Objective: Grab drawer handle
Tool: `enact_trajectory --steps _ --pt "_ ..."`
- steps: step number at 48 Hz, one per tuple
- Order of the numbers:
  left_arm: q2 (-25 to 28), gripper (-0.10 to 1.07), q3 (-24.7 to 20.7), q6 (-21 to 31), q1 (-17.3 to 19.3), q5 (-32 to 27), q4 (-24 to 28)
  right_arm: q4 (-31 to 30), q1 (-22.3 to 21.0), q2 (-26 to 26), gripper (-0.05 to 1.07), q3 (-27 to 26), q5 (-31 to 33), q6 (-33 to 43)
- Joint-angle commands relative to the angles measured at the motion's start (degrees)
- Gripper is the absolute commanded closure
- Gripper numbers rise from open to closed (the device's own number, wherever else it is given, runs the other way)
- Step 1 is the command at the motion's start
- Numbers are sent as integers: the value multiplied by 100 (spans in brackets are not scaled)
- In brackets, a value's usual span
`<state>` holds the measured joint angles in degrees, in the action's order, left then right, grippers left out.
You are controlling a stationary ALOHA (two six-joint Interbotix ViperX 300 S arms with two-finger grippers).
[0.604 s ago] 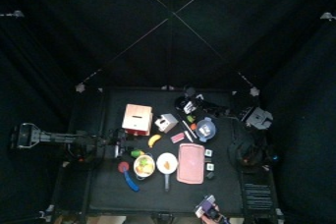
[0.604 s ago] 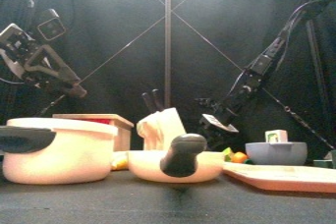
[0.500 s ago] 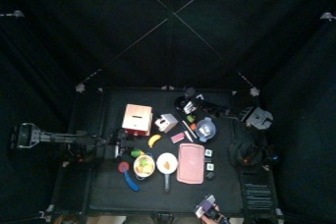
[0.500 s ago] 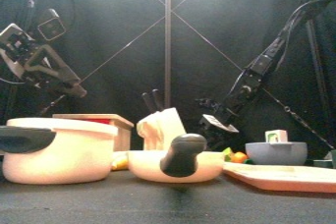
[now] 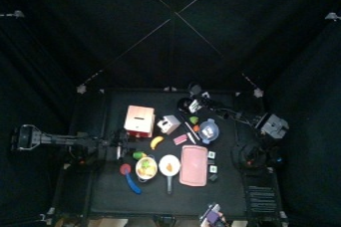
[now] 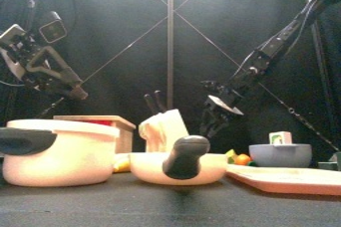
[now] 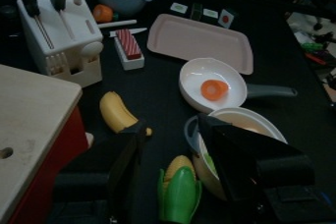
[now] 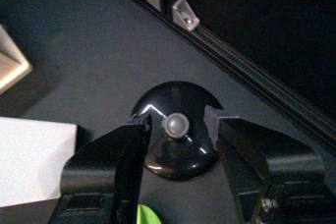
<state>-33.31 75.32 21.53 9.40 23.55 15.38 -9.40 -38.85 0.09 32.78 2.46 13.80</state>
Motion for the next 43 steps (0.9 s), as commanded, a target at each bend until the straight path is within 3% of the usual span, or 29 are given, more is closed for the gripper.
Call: enact_trajectory --steps 1,20,32,43 --pt "18 13 -97 -9 18 26 -123 0 167 -369 21 -149 -26 -9" --pt "-26 12 -255 44 -9 18 -457 -26 835 -615 48 -510 -53 -9" --pt "-185 10 -308 35 -44 -431 -1784 -202 1406 -554 59 -905 -167 -18" --pt "-694 4 -343 53 -35 -738 -2593 -202 1740 -149 65 -1230 -659 -9"
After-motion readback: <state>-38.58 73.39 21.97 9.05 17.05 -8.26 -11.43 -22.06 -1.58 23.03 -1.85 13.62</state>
